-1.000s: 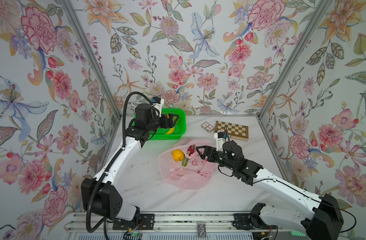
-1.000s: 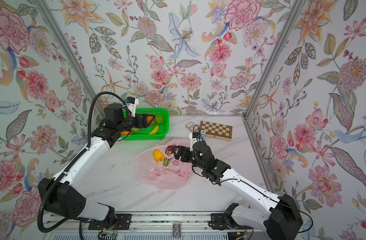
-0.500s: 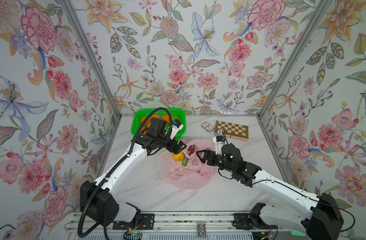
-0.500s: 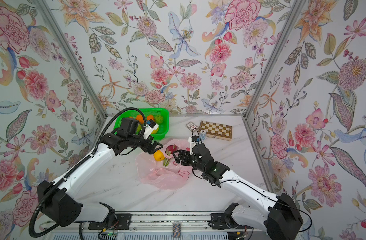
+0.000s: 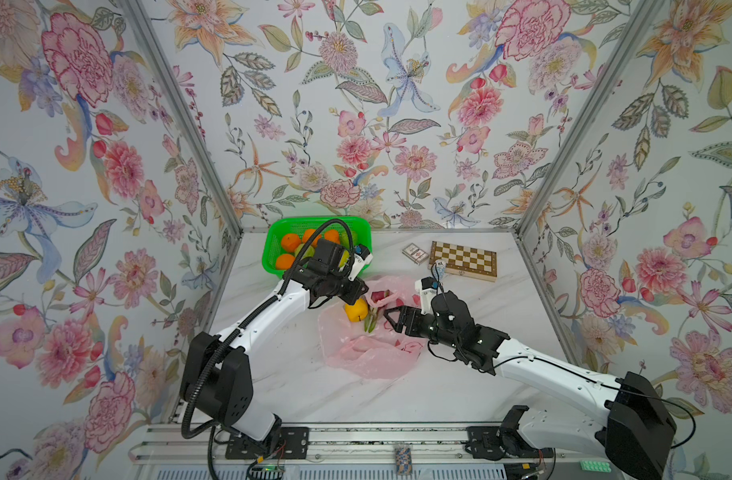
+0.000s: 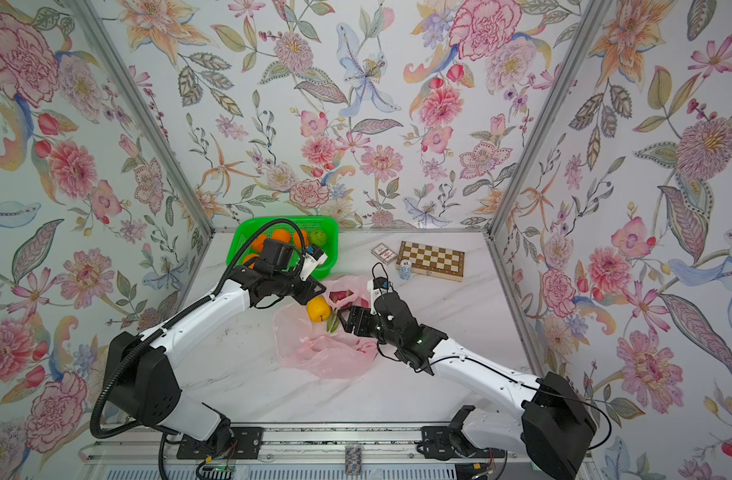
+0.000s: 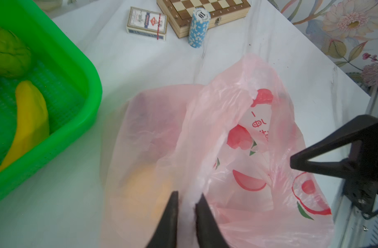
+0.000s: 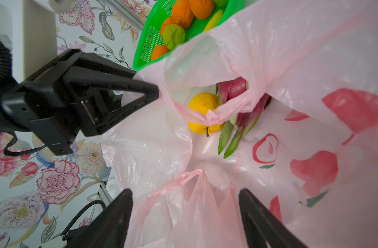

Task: Untie the knot of the plastic bag and take out the fruit
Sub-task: 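Bring the left gripper to the bag edge while the right gripper reaches inside, then hold the bag edge with the left gripper while the right grasps the dragon fruit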

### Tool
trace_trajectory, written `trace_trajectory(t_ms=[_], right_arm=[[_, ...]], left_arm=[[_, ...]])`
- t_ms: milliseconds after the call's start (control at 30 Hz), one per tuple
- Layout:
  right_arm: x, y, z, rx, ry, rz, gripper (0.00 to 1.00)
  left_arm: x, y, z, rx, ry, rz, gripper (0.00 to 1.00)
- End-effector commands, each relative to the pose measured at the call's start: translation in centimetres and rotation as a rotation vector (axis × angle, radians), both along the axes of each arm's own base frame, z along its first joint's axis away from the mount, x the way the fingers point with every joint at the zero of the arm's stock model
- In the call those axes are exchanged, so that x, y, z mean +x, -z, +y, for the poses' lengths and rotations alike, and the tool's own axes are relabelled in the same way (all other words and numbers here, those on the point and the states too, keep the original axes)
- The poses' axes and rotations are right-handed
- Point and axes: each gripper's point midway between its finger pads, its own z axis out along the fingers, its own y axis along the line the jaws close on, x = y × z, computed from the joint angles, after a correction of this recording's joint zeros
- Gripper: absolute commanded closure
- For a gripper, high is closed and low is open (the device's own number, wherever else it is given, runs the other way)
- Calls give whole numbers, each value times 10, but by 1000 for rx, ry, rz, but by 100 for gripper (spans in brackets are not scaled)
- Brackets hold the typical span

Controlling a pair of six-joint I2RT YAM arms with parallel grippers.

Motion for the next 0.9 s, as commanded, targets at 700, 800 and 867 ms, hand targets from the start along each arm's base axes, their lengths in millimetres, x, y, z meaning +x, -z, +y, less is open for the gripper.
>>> trace_trajectory(t_ms=[700, 800, 867], right_arm=[[81, 59, 31, -51, 181, -45, 11], [97, 65, 29, -59, 226, -62, 6], [107, 71, 24, -64, 268, -59, 4]], left_arm=[[36, -68, -14, -319, -317, -126, 99], [39, -70, -15, -319, -320, -127, 99], [41, -72, -15, -323, -328, -130, 99]])
